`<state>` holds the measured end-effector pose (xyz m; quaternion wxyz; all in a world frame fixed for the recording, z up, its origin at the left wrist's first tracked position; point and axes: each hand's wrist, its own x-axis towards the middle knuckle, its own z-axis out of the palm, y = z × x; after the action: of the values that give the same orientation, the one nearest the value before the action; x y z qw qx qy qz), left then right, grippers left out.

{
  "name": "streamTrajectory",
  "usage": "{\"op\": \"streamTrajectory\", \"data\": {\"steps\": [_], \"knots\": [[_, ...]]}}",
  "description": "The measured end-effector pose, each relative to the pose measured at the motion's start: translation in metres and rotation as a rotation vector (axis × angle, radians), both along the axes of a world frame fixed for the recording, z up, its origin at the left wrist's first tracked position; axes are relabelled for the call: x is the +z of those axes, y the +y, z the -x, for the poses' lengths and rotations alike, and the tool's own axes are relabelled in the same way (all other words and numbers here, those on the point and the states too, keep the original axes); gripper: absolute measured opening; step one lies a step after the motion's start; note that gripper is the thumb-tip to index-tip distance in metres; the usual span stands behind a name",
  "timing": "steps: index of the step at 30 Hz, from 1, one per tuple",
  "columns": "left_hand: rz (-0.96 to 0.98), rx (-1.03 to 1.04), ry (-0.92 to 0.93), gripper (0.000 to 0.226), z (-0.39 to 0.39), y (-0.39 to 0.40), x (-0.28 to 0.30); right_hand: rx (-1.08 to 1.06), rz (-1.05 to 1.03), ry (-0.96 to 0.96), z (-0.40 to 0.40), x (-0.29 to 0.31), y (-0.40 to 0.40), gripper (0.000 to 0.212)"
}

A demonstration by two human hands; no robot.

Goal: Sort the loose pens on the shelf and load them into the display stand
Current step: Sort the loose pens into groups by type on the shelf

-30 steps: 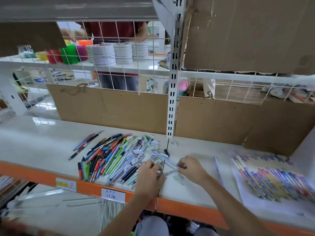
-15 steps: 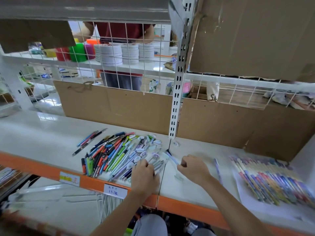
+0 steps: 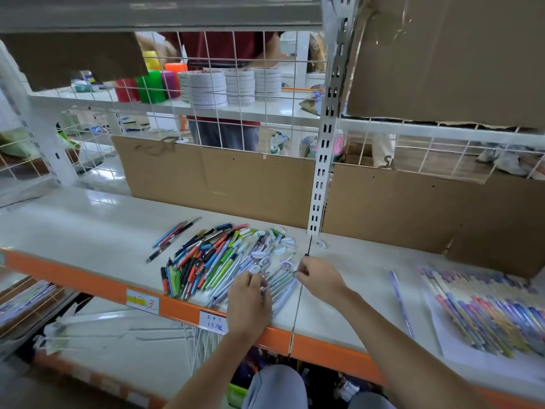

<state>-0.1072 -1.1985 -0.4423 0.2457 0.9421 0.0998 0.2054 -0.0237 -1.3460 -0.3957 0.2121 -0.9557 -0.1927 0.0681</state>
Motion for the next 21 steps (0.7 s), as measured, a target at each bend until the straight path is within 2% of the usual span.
{"op": "streamTrajectory", "data": {"steps": [4,9,12,18,21], "knots": [[0.004,0.031,-0.002,0.011,-0.001,-0.002,-0.001,-0.027,0.017,-0.034,-0.020,-0.001,0.020,0.028],[-0.051,0.012,0.020,0.016,-0.003,0.000,-0.004,-0.012,0.086,-0.019,-0.027,-0.013,0.031,0.025],[-0.068,0.008,0.018,0.017,-0.004,0.001,-0.005,-0.048,0.016,-0.061,-0.022,-0.009,0.028,0.019],[-0.065,-0.023,0.061,0.018,-0.006,0.004,-0.003,-0.141,-0.262,-0.050,0.010,-0.009,0.004,0.011],[0.048,-0.063,0.058,0.015,-0.007,0.010,0.002,-0.182,-0.304,-0.074,0.031,-0.018,-0.011,0.008]]}}
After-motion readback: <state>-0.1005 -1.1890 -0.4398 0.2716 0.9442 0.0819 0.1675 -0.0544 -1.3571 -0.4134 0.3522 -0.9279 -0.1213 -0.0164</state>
